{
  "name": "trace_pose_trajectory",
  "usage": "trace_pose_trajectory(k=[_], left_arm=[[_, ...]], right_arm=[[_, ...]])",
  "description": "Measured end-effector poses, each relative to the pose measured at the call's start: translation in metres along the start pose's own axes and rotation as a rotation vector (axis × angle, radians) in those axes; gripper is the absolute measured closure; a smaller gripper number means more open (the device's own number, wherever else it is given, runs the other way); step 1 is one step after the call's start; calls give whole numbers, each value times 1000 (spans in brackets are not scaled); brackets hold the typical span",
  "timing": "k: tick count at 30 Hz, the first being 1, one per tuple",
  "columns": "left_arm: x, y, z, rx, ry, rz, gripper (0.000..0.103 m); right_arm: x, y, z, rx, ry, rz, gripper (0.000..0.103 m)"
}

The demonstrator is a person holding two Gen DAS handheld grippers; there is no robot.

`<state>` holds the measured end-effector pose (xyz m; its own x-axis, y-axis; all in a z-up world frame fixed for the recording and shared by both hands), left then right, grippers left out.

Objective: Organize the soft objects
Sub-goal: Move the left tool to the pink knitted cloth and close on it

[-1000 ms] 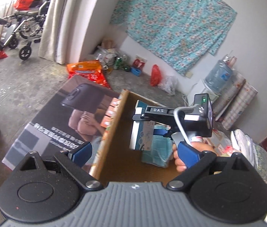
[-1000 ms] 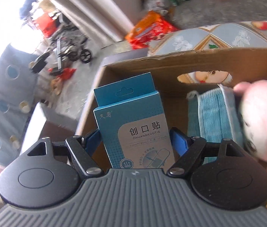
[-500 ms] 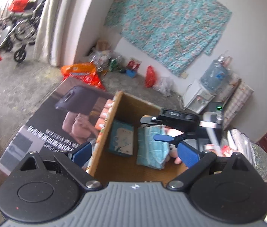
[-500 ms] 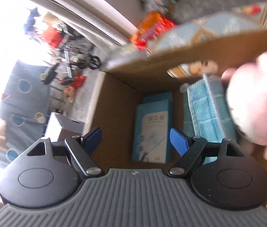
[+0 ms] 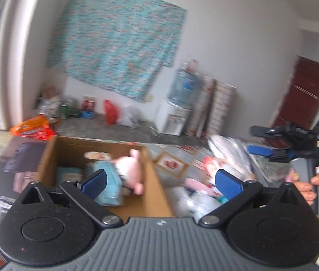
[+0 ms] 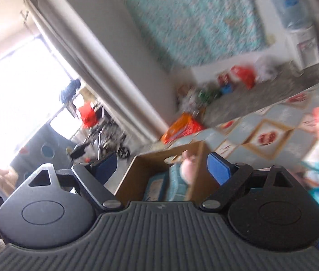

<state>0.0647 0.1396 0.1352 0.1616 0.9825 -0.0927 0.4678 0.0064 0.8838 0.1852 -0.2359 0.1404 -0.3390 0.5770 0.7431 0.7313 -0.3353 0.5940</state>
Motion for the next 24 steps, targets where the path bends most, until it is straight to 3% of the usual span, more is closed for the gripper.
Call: trace_pose_trajectory(k=[5, 9, 14, 21, 24], left_arm=[[-51, -7, 43, 56, -73, 49, 0], [-82, -5, 97, 145, -132, 50, 0], [-114, -2, 181, 328, -149, 35, 1], [-121, -9, 296, 526, -101, -17, 2], [-115, -14, 340, 609, -75, -57, 9]], right_arm=[[-68, -24, -85, -174, -69, 15, 13], [-121, -65, -97, -223, -86, 58, 13], [-150, -102, -51, -246, -160, 1, 13], [-168, -94, 24, -212, -219, -97, 25], [-170, -88, 41, -212, -217, -111, 27]])
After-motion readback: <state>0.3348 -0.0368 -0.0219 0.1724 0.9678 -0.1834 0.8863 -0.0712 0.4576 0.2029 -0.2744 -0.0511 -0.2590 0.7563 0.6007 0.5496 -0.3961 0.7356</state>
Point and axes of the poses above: each gripper's, at about its wrist camera, not at the fingertips, and z roughly the way its jaws point, x to its left, y to its top, the point moved 4 cm from there along z, roughly the way its jaws point, and after that the axes turned 12 degrees about z, right-handed, at the moved point
